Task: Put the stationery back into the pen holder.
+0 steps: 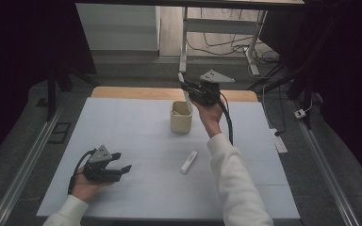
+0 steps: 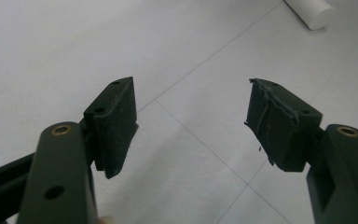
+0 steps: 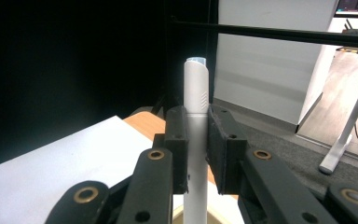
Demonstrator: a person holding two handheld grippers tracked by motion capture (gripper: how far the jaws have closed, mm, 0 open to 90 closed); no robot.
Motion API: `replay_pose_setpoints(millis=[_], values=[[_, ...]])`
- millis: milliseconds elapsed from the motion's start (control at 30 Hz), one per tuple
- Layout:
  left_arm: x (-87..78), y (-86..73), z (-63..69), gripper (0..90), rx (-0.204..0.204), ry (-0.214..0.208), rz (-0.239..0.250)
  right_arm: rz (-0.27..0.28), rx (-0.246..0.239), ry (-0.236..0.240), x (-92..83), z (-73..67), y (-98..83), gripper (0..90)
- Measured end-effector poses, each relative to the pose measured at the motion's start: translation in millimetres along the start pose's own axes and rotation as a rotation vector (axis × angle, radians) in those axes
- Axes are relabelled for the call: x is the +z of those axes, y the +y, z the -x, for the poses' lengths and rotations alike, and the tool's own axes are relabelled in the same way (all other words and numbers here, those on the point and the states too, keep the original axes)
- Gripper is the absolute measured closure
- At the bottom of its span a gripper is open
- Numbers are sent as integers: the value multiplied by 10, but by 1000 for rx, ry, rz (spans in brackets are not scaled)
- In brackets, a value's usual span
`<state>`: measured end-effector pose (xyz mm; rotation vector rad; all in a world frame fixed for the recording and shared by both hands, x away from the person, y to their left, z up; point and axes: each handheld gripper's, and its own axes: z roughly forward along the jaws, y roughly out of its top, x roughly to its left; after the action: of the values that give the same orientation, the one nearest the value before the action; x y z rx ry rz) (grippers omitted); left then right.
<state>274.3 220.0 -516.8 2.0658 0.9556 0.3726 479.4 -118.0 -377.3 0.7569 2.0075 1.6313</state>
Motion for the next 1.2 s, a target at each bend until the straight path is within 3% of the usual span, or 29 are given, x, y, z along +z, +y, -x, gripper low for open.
replay_pose_setpoints(millis=[333, 667, 967, 1200], values=[[8, 0, 0, 328, 0, 1, -4, 26, 55, -2, 136, 77, -82, 782], [5, -7, -14, 328, -2, 2, -5, 20, 57, -8, 253, 82, -166, 781], [6, -10, -21, 328, -4, 3, -5, 7, 54, -28, 252, 98, -199, 773], [5, -9, -17, 328, -1, 3, -7, -21, 61, -55, 221, 119, -256, 576]])
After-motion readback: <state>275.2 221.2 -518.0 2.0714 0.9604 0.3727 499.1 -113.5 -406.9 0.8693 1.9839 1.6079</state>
